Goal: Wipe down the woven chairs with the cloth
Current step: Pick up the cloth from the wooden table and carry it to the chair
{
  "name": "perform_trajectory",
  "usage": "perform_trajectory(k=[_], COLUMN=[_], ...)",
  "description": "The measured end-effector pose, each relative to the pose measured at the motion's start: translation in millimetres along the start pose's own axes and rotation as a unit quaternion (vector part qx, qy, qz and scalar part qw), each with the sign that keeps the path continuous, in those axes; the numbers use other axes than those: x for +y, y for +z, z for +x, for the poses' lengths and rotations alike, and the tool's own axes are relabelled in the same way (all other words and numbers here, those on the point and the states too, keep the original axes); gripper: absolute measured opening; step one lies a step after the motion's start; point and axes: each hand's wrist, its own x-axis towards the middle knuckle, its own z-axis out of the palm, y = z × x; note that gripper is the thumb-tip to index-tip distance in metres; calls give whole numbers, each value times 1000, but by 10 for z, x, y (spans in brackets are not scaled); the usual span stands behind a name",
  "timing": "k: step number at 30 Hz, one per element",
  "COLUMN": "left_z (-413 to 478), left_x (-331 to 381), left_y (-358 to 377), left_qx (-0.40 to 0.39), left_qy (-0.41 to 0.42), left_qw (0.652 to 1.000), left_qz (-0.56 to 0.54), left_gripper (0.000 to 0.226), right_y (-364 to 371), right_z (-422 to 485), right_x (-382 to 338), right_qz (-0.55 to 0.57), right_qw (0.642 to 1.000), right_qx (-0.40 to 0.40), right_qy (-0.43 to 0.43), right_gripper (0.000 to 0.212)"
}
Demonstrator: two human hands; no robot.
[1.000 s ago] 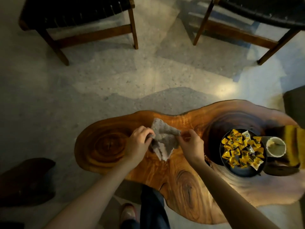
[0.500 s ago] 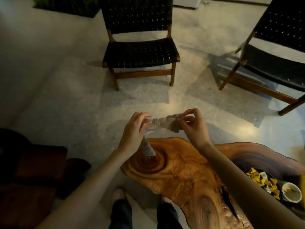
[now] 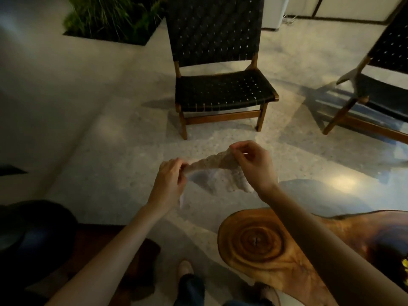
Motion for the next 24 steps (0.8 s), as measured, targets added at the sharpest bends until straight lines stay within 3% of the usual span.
perform_trajectory(k=[5,12,24], left_z=[346,1110,3335], left_x=[-493,-741,-1297], left_y=[-341,-521,-266], left_qx=[11,36,1], left_qy=[-43,-41,-41], left_qw=[999,998,999], left_qz=[-4,11,17], left_gripper=[15,14,15], right_y=[371,621,751], right_z=[346,1070,3401], right_x=[-185,-180,254], right_qz=[10,9,15], right_qw=[1000,997,992], right_qx=[-2,58,66], right_qy=[-4,43,109], right_gripper=[14,10,10])
